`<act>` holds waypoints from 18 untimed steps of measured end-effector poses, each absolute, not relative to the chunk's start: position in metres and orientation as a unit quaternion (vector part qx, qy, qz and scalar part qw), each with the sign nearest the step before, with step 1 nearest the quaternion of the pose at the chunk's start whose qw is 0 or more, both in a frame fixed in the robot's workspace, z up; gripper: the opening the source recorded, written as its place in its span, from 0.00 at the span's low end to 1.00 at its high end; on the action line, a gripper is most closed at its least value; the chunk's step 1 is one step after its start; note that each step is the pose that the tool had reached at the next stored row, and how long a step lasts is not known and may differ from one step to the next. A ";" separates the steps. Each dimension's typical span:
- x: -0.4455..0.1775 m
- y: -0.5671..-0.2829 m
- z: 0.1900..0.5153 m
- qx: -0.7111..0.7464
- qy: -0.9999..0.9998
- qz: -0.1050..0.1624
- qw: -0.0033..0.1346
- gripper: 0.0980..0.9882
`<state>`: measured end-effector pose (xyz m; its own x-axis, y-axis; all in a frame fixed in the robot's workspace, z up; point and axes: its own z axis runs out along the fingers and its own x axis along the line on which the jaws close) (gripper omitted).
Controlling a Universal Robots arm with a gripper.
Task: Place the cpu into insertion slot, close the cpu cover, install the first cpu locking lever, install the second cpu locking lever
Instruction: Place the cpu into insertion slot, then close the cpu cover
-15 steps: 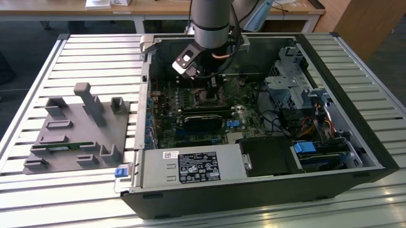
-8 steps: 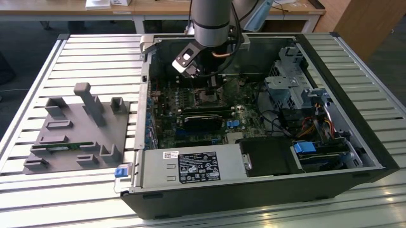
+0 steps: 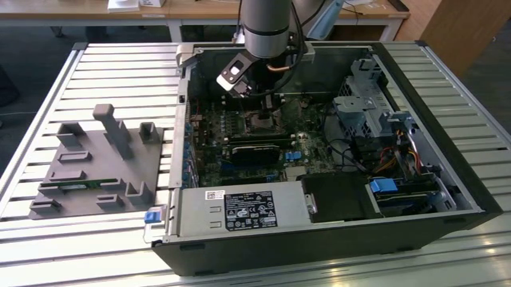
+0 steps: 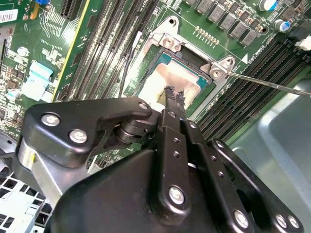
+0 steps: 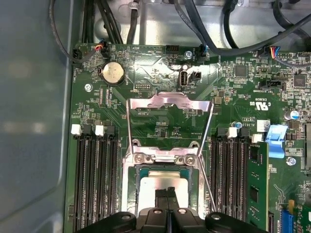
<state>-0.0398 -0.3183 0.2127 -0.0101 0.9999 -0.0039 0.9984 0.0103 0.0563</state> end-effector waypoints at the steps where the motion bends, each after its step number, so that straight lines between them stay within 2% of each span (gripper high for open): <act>1: -0.040 -0.318 0.213 0.703 0.710 0.019 0.021 0.01; 18: -0.040 -0.318 0.223 0.703 0.710 0.019 0.021 0.01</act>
<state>-0.0399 -0.3183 0.2228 -0.0101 0.9999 -0.0040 0.9984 0.0103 0.0563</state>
